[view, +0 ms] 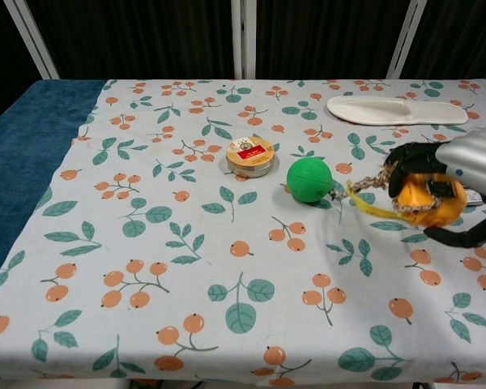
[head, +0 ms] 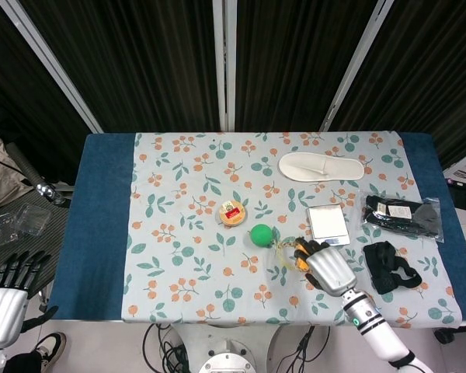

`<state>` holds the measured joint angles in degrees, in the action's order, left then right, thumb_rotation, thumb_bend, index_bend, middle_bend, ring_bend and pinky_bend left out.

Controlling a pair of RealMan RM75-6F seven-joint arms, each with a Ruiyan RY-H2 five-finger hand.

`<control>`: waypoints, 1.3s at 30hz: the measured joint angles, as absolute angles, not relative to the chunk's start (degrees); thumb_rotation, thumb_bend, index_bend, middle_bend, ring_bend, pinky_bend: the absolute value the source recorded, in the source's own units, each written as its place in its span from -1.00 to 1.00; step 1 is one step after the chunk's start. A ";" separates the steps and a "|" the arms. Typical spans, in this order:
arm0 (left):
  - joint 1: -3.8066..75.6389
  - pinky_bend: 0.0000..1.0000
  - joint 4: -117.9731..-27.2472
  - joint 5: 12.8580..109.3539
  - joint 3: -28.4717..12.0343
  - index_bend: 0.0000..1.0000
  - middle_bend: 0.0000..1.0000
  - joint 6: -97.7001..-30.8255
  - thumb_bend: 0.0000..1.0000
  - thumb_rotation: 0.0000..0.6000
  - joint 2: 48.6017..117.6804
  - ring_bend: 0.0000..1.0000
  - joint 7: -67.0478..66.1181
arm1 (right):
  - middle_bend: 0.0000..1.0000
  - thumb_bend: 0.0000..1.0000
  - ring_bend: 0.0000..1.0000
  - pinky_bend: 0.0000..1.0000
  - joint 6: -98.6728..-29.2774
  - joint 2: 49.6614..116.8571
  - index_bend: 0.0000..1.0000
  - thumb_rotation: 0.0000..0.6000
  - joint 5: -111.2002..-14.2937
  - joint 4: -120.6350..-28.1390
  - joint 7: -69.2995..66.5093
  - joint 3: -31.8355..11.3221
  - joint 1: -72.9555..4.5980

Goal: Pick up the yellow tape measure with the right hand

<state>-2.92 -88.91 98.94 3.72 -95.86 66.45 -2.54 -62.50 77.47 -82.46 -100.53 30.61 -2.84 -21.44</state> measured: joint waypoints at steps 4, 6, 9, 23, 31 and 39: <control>-2.84 -0.94 -88.71 98.89 3.70 -0.77 -0.83 -95.72 -0.90 1.00 66.49 -1.00 -2.35 | -0.23 -0.20 -0.28 -0.01 -62.71 76.77 0.00 1.00 -79.51 -99.02 29.80 -5.55 -22.48; -2.80 -0.94 -88.61 98.81 3.68 -0.77 -0.83 -95.61 -0.90 1.00 66.56 -1.00 -2.30 | -0.23 -0.20 -0.28 -0.01 -62.43 76.52 0.00 1.00 -77.44 -97.89 29.22 -7.02 -23.28; -2.73 -0.94 -88.57 98.72 3.66 -0.77 -0.83 -95.43 -0.90 1.00 66.62 -1.00 -2.31 | -0.23 -0.20 -0.28 -0.01 -61.42 76.49 0.00 1.00 -74.45 -95.70 28.83 -8.79 -24.75; -2.39 -0.94 -89.75 98.89 3.66 -0.77 -0.83 -94.90 -0.90 1.00 66.25 -1.00 -3.50 | -0.27 -0.22 -0.28 -0.01 -54.68 82.46 0.00 1.00 -65.84 -81.86 27.37 -10.28 -30.54; -2.24 -0.94 -90.07 98.65 3.61 -0.78 -0.83 -94.51 -0.90 1.00 66.05 -1.00 -3.69 | -0.32 -0.28 -0.30 -0.05 -53.49 84.72 -0.06 1.00 -63.00 -77.48 26.54 -9.60 -31.68; -2.16 -0.94 -89.92 98.50 3.45 -0.77 -0.83 -94.60 -0.90 1.00 66.18 -1.00 -3.33 | -0.70 -0.60 -0.81 -0.58 -51.06 83.78 -0.79 1.00 -61.30 -77.84 25.42 -8.73 -32.58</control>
<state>-2.16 -89.92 98.50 3.45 -94.60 66.18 -3.33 -51.06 83.78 -61.30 -77.84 25.42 -8.73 -32.58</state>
